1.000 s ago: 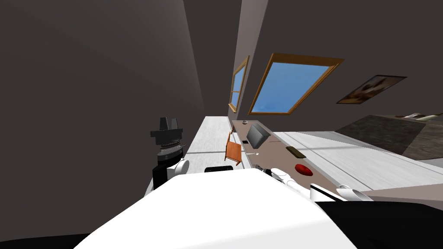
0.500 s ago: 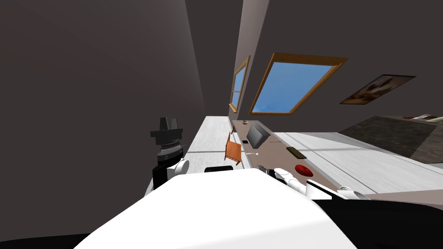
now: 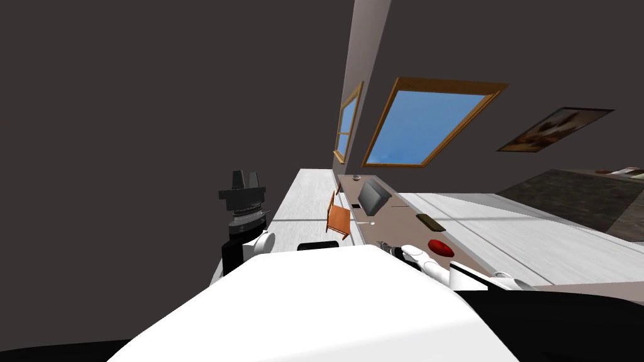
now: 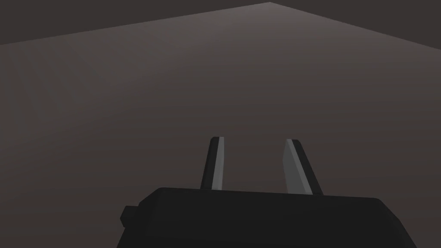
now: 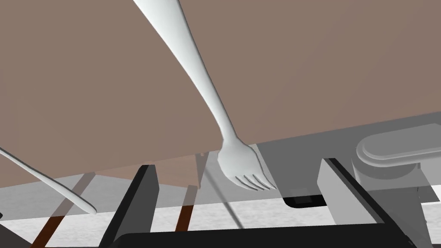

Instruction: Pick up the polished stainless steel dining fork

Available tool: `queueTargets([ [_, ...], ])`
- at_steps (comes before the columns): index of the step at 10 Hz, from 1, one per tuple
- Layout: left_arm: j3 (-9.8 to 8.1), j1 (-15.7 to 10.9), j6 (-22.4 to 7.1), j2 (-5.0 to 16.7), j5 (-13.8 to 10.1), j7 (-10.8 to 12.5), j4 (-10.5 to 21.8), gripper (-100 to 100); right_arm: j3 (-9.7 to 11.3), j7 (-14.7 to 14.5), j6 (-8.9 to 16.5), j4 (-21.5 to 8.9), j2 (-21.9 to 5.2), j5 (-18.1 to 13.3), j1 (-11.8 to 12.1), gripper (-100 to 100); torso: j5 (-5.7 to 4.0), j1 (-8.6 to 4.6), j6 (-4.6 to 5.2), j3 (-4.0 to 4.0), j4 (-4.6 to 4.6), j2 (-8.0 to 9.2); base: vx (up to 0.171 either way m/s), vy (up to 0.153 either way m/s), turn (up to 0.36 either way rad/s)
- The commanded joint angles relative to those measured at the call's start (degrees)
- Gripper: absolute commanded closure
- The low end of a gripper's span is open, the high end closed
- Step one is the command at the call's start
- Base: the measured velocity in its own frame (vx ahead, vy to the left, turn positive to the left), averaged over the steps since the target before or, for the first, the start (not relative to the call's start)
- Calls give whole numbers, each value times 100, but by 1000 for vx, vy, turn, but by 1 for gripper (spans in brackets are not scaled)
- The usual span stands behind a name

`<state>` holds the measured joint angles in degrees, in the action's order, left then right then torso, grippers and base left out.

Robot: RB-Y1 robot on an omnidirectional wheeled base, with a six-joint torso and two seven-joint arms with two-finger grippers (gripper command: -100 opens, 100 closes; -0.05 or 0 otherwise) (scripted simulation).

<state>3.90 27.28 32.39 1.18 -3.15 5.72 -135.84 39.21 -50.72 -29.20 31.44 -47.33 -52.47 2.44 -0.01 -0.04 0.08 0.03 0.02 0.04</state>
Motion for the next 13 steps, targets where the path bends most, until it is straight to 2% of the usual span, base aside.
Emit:
queueTargets([
  [1,0,0,0,0,0,0,0,0,11,-22,155,-46,179,-7,12,-100,0,0,0,0,0,0,11,-43,68],
  [3,0,0,0,1,0,0,0,0,24,-49,348,-103,404,-15,26,-100,-5,-24,-1,-5,-2,-9,21,-87,59],
  [4,-1,0,0,1,0,0,0,0,24,-49,348,-103,404,-15,26,-100,-7,-30,-1,-7,-3,-12,7,-57,11],
  [5,-1,0,0,0,0,0,0,0,-32,-175,257,-254,447,12,-23,-100,-5,-21,1,-5,-2,-7,0,-18,0],
  [6,0,0,0,0,0,0,0,0,-26,-160,275,-238,445,9,-18,100,-2,-8,0,-3,-1,-5,0,0,0],
  [10,0,0,0,0,0,0,0,0,-20,-175,270,-237,442,1,-20,100,-2,0,8,-1,0,-2,0,0,0],
  [11,0,0,0,0,0,0,0,0,-20,-175,270,-237,440,1,-22,0,-3,0,9,-1,0,-2,0,0,0],
  [12,0,0,0,0,0,0,0,0,16,-32,232,-69,269,-10,18,100,-4,-1,10,-1,-1,-1,-10,40,-51],
  [13,0,0,0,0,0,0,0,0,16,-32,232,-69,269,-10,18,100,-1,12,15,1,0,3,-11,57,-42],
])
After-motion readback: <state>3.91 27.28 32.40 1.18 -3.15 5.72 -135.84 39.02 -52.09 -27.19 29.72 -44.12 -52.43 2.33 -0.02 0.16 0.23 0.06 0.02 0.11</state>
